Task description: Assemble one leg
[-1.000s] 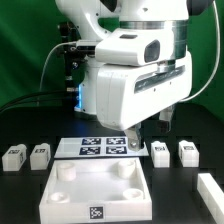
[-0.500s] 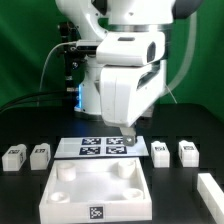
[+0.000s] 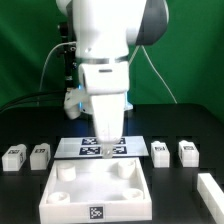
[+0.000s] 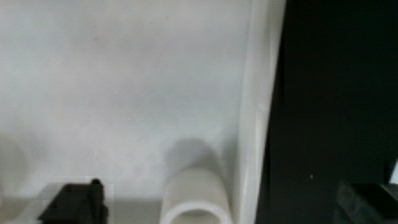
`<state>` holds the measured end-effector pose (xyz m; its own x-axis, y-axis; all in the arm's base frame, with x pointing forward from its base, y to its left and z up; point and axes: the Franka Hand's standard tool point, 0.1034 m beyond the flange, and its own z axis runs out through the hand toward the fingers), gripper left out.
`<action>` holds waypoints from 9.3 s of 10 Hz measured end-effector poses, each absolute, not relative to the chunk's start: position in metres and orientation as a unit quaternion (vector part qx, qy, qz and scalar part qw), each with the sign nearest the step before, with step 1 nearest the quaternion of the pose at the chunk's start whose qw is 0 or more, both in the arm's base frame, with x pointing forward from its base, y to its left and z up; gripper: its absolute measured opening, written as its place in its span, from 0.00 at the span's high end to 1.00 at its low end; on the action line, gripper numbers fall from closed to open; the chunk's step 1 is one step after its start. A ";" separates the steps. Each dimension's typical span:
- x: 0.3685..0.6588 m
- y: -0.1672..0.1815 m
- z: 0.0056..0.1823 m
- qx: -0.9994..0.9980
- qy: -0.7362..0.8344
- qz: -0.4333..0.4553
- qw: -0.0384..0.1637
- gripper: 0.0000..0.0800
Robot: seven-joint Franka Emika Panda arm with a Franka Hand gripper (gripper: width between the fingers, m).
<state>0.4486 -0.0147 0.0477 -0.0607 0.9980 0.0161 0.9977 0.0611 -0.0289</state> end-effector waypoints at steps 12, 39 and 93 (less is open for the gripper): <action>0.438 -0.029 0.010 -0.703 -0.711 0.005 0.030 0.93; 0.494 0.064 0.008 -0.721 -0.690 -0.042 0.035 0.19; 0.483 0.135 0.119 -0.964 -0.018 0.255 0.069 0.64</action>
Offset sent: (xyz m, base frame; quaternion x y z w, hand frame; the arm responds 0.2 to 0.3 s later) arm 0.0015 -0.0034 -0.0251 -0.0136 0.0180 0.0031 0.9997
